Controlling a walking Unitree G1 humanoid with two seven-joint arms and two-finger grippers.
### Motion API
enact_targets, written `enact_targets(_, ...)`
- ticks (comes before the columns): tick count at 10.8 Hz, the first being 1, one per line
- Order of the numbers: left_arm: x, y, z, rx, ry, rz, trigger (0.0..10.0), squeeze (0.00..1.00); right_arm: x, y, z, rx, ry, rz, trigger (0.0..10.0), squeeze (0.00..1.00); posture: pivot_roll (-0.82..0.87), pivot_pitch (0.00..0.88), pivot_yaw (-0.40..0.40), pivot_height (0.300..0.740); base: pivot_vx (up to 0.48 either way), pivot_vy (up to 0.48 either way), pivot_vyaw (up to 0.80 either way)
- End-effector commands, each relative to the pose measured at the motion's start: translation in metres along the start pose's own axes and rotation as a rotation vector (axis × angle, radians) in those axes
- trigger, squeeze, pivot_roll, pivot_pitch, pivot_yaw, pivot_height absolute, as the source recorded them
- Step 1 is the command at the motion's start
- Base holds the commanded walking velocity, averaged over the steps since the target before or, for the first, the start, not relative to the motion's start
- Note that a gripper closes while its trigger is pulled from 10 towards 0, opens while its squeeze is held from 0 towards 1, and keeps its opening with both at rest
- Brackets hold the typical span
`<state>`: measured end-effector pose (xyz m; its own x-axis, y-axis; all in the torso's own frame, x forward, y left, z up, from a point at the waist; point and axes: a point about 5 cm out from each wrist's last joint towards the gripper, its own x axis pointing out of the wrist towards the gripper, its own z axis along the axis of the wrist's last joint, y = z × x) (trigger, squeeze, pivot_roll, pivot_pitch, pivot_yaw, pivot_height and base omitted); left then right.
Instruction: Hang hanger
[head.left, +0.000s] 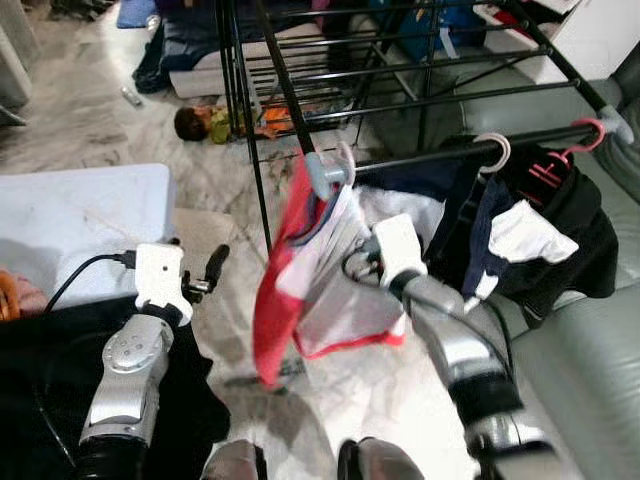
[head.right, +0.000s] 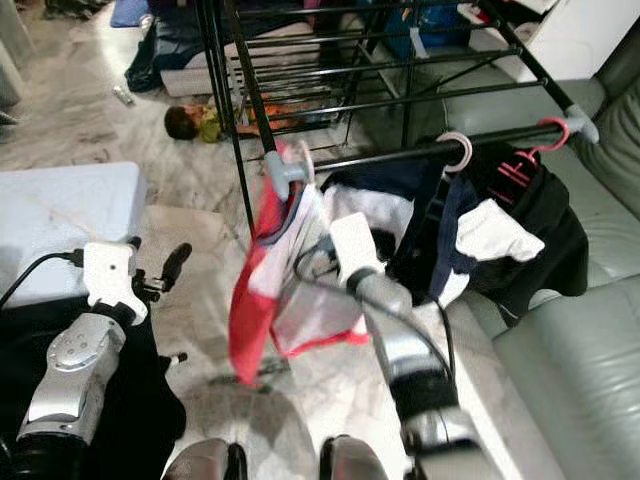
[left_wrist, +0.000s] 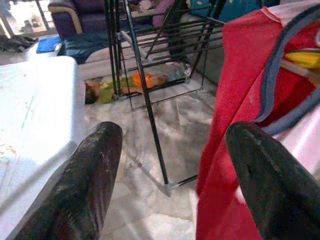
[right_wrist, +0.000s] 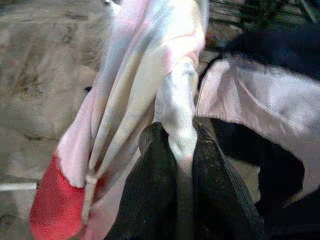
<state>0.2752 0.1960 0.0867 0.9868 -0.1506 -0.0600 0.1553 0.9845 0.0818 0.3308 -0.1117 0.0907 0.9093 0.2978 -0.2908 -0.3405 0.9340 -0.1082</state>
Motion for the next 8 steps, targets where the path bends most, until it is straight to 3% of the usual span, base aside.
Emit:
enact_targets(1, -0.003, 0.001, 0.000, 0.011, 0.006, 0.003, 10.0, 0.00, 0.004, -0.013, 0.021, 0.020, -0.083, -0.062, 10.0, 0.00, 0.01, 0.113, -0.031, 0.740, 0.000, 0.000, 0.00)
enact_targets(3, -0.006, 0.002, -0.001, 0.014, 0.015, 0.008, 10.0, 0.00, 0.009, -0.029, 0.014, 0.064, -0.010, -0.123, 10.0, 0.00, 0.01, 0.122, -0.030, 0.740, 0.000, 0.000, 0.00)
enact_targets(6, -0.005, 0.001, 0.000, 0.016, 0.020, 0.001, 10.0, 0.00, 0.011, -0.009, -0.014, 0.116, 0.137, 0.016, 10.0, 0.00, 0.00, 0.130, -0.025, 0.740, 0.000, 0.000, 0.00)
enact_targets(8, -0.004, 0.001, 0.000, 0.021, 0.021, 0.000, 10.0, 0.00, 0.016, 0.007, -0.006, 0.108, 0.111, 0.102, 10.0, 0.00, 0.01, 0.128, -0.025, 0.740, 0.000, 0.000, 0.00)
